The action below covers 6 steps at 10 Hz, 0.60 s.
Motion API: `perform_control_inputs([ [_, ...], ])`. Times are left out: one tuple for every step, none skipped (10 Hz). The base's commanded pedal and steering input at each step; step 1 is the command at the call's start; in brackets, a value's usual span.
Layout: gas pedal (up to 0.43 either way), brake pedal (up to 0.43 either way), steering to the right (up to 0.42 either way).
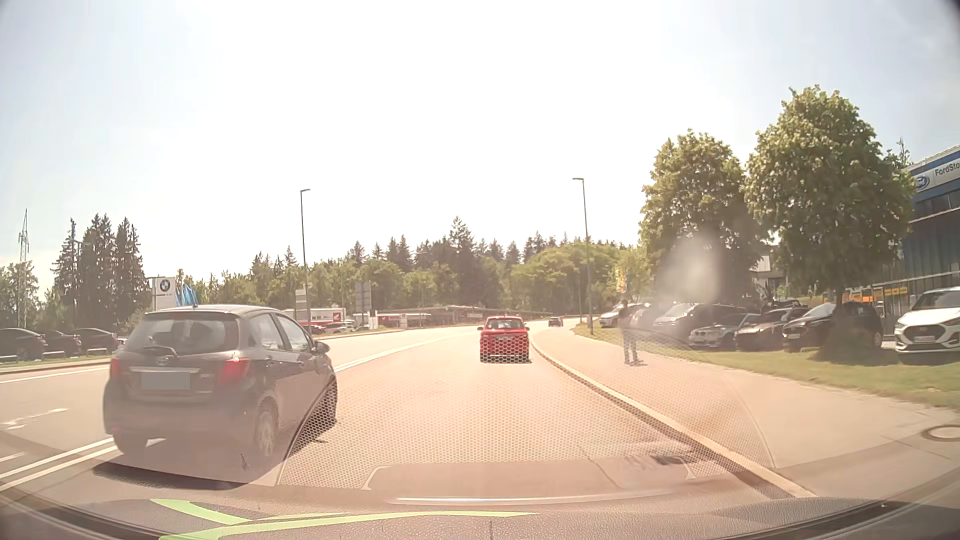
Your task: Follow the waypoints while adhering to traffic rules and regulations
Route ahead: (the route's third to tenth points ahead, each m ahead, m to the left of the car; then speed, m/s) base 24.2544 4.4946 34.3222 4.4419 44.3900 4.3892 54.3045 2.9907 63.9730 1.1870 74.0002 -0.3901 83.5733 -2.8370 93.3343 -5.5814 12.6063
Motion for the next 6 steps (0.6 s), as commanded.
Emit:
perform_control_inputs([
  [0.087,0.0,-0.001],
  [0.098,0.0,-0.001],
  [0.098,0.0,-0.001],
  [0.098,0.0,-0.001],
  [0.098,0.0,-0.001],
  [0.098,0.0,-0.001],
])
